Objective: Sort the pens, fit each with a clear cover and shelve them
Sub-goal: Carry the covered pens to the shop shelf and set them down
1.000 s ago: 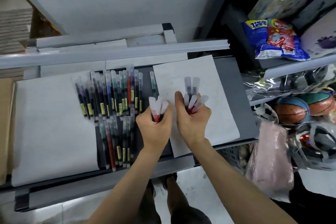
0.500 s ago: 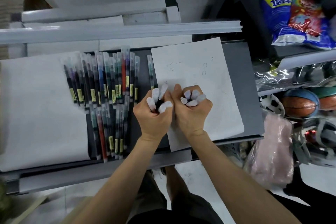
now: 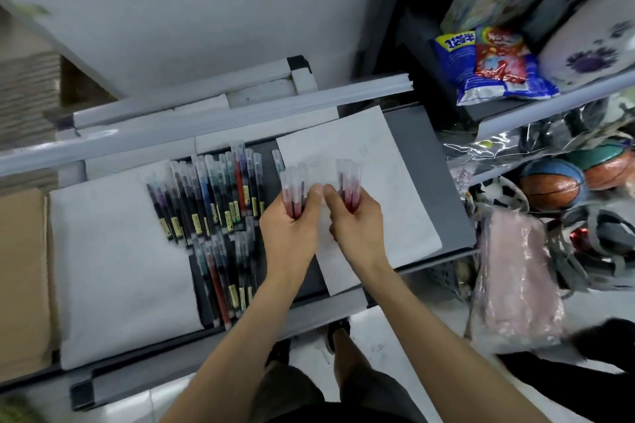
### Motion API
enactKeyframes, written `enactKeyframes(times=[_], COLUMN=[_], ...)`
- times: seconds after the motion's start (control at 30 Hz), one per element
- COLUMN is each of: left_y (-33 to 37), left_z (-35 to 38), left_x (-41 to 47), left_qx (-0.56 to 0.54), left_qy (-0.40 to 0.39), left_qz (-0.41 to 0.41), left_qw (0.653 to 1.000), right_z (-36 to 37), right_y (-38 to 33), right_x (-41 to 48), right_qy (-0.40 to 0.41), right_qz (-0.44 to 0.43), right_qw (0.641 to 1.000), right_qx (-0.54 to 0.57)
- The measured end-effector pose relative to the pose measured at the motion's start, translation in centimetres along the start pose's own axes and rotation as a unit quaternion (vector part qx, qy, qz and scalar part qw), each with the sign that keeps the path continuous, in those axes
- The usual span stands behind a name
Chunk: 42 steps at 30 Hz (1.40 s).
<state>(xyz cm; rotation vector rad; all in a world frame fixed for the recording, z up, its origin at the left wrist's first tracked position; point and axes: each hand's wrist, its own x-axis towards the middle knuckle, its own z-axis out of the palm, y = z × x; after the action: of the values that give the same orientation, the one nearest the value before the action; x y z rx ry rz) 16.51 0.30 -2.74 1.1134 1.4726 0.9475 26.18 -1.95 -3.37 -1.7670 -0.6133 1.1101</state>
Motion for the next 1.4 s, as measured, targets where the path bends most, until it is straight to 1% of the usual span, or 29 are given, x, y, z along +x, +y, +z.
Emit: enactKeyframes(times=[0.1,0.17,0.27,0.33,0.43,0.5,0.57,0.7,0.8,0.93,1.1,1.2,1.3,1.4], left_y=[1.4,2.3,4.5,5.8,7.0,7.5,8.0,8.8,8.1,6.7,4.1,2.8,2.2,2.2], left_z=[-1.6,-2.2,-2.7,-2.7,-2.1,-1.4,-0.4,2.6,5.7,10.5,18.2,22.8,26.0,28.8], left_x=[-0.8,-1.6,-3.2,-4.5,-6.6,-8.0,-9.9,-15.1,-19.2,-25.2,-33.6,-39.1,-43.6,-46.4], left_qx=[0.021,0.009,0.003,0.013,0.021,0.052,0.068,0.062,0.071,0.134,0.167,0.178,0.19,0.192], left_qy=[-0.088,-0.139,-0.205,-0.247,-0.313,-0.351,-0.386,-0.46,-0.508,-0.561,-0.578,-0.583,-0.6,-0.616], left_qz=[-0.019,-0.031,-0.043,-0.032,-0.011,0.017,0.024,0.02,0.026,0.038,0.041,0.029,0.009,-0.002], left_qw=[0.996,0.99,0.978,0.968,0.95,0.935,0.92,0.885,0.858,0.816,0.798,0.792,0.777,0.764], right_z=[-1.5,-2.3,-3.7,-4.8,-6.9,-8.4,-10.0,-13.8,-17.6,-23.9,-33.7,-39.6,-44.0,-47.3], right_y=[-1.9,-3.0,-4.4,-5.1,-5.2,-5.0,-5.0,-4.9,-3.6,0.3,6.5,10.0,13.0,15.2], right_x=[-2.9,-5.0,-8.2,-10.3,-13.4,-15.6,-17.8,-22.1,-24.9,-28.5,-33.9,-37.1,-39.3,-39.4], right_qy=[-0.004,-0.005,0.022,0.057,0.131,0.172,0.202,0.284,0.339,0.375,0.403,0.436,0.472,0.478], right_qz=[0.036,0.055,0.064,0.06,0.041,0.028,0.019,0.008,0.013,0.032,0.074,0.096,0.121,0.135], right_qw=[0.998,0.997,0.994,0.991,0.983,0.976,0.968,0.937,0.917,0.902,0.881,0.858,0.834,0.827], right_qx=[0.042,0.06,0.085,0.11,0.125,0.13,0.148,0.202,0.209,0.21,0.236,0.253,0.258,0.262])
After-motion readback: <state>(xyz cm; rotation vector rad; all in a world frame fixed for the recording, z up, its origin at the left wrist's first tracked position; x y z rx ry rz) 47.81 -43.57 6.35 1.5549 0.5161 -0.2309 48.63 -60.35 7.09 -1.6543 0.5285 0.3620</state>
